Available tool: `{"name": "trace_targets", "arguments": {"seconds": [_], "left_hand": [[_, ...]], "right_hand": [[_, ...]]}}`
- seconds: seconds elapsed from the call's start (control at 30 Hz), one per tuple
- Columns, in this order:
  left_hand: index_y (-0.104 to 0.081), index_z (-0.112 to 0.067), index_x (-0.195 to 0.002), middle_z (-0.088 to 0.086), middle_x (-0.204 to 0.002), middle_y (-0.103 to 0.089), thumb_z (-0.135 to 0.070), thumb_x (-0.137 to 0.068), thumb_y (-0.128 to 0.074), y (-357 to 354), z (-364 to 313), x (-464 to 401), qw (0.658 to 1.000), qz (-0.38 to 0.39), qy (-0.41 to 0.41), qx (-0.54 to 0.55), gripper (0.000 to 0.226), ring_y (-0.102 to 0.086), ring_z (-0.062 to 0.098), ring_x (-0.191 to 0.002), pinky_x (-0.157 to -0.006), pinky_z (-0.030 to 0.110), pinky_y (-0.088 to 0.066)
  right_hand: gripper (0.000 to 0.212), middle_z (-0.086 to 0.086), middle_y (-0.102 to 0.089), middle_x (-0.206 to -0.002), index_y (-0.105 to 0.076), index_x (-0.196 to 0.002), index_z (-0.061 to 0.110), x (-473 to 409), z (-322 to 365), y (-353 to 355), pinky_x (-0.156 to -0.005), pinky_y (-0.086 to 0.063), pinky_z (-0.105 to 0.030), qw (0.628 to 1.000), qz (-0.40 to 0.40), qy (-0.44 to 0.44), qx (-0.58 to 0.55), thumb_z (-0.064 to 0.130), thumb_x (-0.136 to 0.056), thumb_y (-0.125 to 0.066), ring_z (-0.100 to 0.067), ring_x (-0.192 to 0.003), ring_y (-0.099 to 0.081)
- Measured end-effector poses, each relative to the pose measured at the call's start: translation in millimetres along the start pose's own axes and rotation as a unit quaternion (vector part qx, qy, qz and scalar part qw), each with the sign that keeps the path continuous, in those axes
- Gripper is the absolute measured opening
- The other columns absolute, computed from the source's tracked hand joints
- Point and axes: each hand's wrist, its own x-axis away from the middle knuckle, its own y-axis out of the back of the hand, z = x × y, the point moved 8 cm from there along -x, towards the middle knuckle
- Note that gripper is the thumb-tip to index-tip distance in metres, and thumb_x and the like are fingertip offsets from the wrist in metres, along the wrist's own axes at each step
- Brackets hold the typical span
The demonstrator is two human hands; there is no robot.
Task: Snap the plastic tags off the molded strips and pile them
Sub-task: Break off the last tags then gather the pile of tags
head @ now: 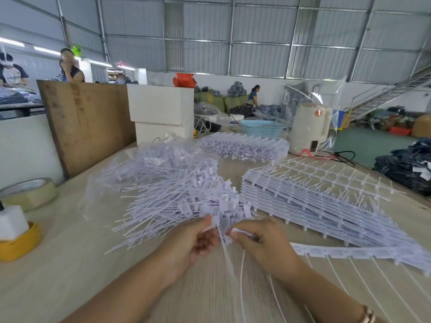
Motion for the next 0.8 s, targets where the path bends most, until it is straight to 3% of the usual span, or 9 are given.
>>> {"name": "trace_targets", "arguments": {"seconds": [0.07,0.1,0.17,0.23,0.37,0.47,0.57,0.7,0.8], "left_hand": [[-0.063,-0.015,-0.058,0.003,-0.054,-0.059,-0.023,-0.093,-0.052,6.7,-3.1,-1.3,1.000,-0.016,-0.005,0.003,0.038,-0.053,0.012,-0.046,-0.048,0.022,-0.041],[-0.062,-0.017,-0.057,0.001,-0.053,-0.059,-0.024,-0.094,-0.052,7.2,-7.0,-0.2,0.996,-0.003,-0.037,-0.081,0.039,-0.053,0.011,-0.047,-0.049,0.020,-0.041],[-0.062,-0.018,-0.059,-0.006,-0.052,-0.059,-0.029,-0.094,-0.053,0.8,-12.9,3.4,0.944,0.029,-0.114,-0.308,0.038,-0.053,0.003,-0.049,-0.052,0.014,-0.040],[-0.064,-0.019,-0.067,-0.014,-0.053,-0.056,-0.037,-0.091,-0.054,-6.2,-14.1,7.1,0.878,0.040,-0.171,-0.445,0.031,-0.048,-0.002,-0.048,-0.050,0.011,-0.034],[-0.055,-0.033,-0.072,-0.015,-0.061,-0.050,-0.044,-0.086,-0.058,-9.1,-21.2,9.7,0.825,0.000,-0.250,-0.506,0.018,-0.047,0.002,-0.057,-0.053,0.016,-0.033],[-0.062,-0.024,-0.089,-0.015,-0.084,-0.046,-0.035,-0.093,-0.052,-15.4,-22.3,14.5,0.798,-0.009,-0.294,-0.526,0.015,-0.049,0.002,-0.073,-0.069,0.023,-0.041],[-0.064,-0.014,-0.090,-0.011,-0.091,-0.047,-0.027,-0.098,-0.042,-19.9,-30.2,19.5,0.814,-0.020,-0.329,-0.479,0.027,-0.050,0.003,-0.079,-0.073,0.020,-0.039],[-0.068,-0.021,-0.076,-0.010,-0.088,-0.054,-0.048,-0.091,-0.043,-24.4,-32.1,22.1,0.836,-0.003,-0.316,-0.449,0.040,-0.046,0.001,-0.093,-0.082,0.015,-0.033],[-0.051,-0.034,-0.060,-0.011,-0.073,-0.051,-0.021,-0.092,-0.057,-27.7,-32.8,19.9,0.854,0.012,-0.302,-0.423,0.035,-0.045,0.003,-0.082,-0.074,0.017,-0.030]], "right_hand": [[0.025,-0.003,-0.052,-0.053,-0.069,-0.076,0.019,0.0,-0.8,3.4,-0.047,-0.026,-0.014,1.000,-0.016,-0.007,-0.022,0.038,-0.086,-0.056,-0.010,-0.042,-0.038],[0.027,-0.005,-0.053,-0.055,-0.067,-0.075,0.021,-0.1,-1.2,3.9,-0.048,-0.027,-0.016,1.000,-0.015,-0.008,-0.026,0.042,-0.086,-0.053,-0.013,-0.044,-0.040],[0.034,-0.003,-0.054,-0.058,-0.064,-0.074,0.021,-0.1,0.2,5.3,-0.051,-0.032,-0.019,1.000,-0.010,-0.001,-0.008,0.049,-0.084,-0.048,-0.014,-0.049,-0.046],[0.036,0.001,-0.055,-0.060,-0.064,-0.074,0.017,0.3,3.8,8.8,-0.054,-0.034,-0.021,1.000,-0.009,0.014,0.026,0.047,-0.085,-0.049,-0.012,-0.054,-0.048],[0.019,0.026,-0.051,-0.077,-0.068,-0.096,0.020,4.3,9.3,5.3,-0.069,-0.030,-0.013,0.997,0.025,0.029,0.068,0.035,-0.086,-0.060,0.011,-0.071,-0.049],[0.031,0.021,-0.048,-0.094,-0.063,-0.115,0.021,7.5,17.3,-2.2,-0.078,-0.038,-0.015,0.997,0.054,0.038,0.048,0.032,-0.085,-0.066,0.006,-0.086,-0.049],[0.039,0.015,-0.045,-0.098,-0.057,-0.121,0.021,6.4,25.3,-3.8,-0.080,-0.039,-0.014,0.996,0.056,0.047,0.046,0.026,-0.084,-0.068,0.001,-0.090,-0.048],[0.041,0.006,-0.048,-0.104,-0.054,-0.122,0.017,6.2,31.0,-7.8,-0.081,-0.037,-0.009,0.996,0.065,0.049,0.027,0.022,-0.084,-0.068,0.001,-0.094,-0.047],[0.043,0.010,-0.050,-0.108,-0.052,-0.125,0.021,5.2,28.4,-13.5,-0.089,-0.036,-0.014,0.994,0.100,0.042,0.021,0.031,-0.085,-0.066,0.005,-0.097,-0.047]]}}
